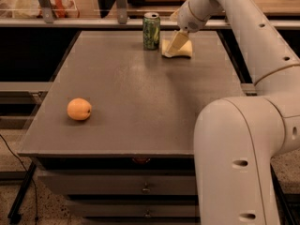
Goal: Move sponge near green can
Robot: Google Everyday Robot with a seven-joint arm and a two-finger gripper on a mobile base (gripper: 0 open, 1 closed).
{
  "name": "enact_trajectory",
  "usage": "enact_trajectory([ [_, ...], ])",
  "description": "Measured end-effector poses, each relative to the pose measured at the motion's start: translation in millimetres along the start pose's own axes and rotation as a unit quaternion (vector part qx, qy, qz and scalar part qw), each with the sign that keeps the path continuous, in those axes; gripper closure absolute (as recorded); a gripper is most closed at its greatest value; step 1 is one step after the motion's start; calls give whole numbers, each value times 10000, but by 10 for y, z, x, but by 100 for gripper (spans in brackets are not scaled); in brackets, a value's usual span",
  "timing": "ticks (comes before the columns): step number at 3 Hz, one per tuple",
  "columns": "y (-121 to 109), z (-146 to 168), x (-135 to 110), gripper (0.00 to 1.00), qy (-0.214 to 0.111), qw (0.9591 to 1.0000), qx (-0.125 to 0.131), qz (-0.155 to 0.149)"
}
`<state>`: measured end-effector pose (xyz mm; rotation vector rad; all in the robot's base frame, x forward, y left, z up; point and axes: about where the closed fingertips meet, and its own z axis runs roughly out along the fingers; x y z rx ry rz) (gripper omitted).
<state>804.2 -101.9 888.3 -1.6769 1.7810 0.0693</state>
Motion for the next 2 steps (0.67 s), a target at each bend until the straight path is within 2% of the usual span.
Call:
enact_trajectory([
  [2,27,-43,38,0,58,9999,-105,-6],
])
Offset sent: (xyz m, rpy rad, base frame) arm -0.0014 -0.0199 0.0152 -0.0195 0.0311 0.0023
